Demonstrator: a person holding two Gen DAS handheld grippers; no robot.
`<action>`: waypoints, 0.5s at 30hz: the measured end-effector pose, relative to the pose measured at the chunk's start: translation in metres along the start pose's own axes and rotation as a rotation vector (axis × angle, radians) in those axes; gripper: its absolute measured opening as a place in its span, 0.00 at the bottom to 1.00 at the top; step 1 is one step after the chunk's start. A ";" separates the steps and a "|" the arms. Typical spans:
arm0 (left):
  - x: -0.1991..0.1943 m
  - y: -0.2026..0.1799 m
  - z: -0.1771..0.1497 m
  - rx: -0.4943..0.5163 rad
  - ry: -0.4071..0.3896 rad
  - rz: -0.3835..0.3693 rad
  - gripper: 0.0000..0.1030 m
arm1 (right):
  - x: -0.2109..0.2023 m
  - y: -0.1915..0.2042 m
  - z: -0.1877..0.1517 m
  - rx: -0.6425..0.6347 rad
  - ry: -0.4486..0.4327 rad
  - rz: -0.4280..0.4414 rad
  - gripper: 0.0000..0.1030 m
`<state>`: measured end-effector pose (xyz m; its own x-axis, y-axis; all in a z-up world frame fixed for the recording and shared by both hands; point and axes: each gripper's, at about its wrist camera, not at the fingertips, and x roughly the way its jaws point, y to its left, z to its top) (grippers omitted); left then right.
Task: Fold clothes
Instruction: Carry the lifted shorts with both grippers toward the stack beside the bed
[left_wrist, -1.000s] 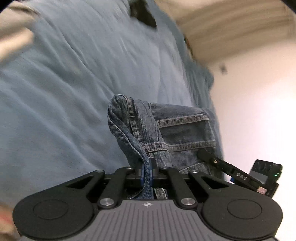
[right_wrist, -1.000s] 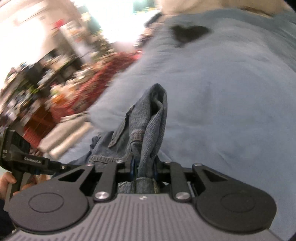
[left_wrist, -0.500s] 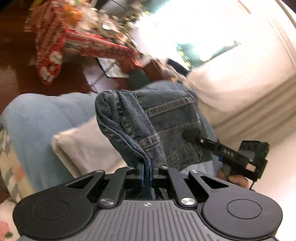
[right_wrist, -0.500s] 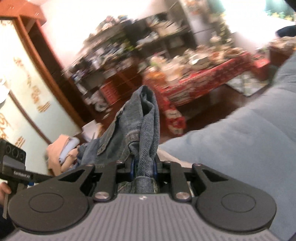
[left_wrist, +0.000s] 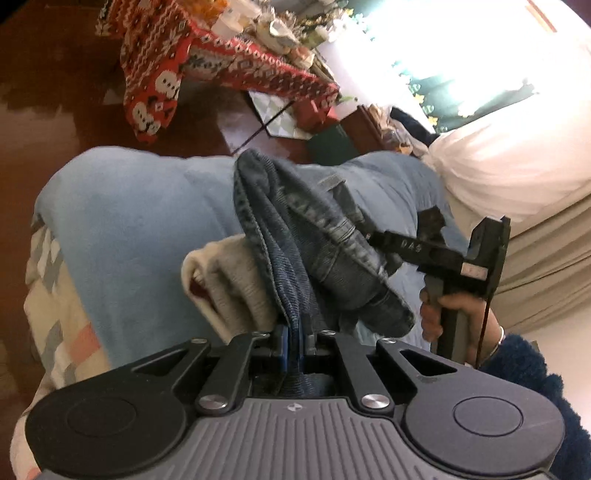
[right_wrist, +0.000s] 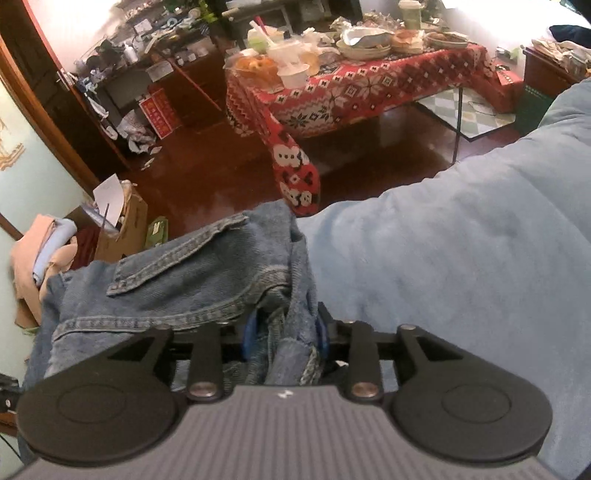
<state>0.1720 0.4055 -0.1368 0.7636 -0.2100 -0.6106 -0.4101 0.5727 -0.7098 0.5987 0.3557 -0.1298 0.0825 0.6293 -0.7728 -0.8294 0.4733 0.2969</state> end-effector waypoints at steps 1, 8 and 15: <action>-0.004 0.001 -0.001 0.001 0.003 -0.005 0.05 | -0.004 -0.001 0.001 -0.001 -0.011 0.000 0.40; -0.039 -0.035 0.010 0.175 -0.026 -0.023 0.04 | -0.066 -0.020 0.005 0.074 -0.168 -0.020 0.41; -0.015 -0.090 0.046 0.349 -0.002 -0.064 0.06 | -0.078 0.034 -0.041 0.013 -0.147 0.009 0.41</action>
<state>0.2202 0.3934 -0.0473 0.7836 -0.2527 -0.5676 -0.1663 0.7949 -0.5835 0.5420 0.2976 -0.0826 0.1562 0.7167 -0.6797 -0.8235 0.4744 0.3111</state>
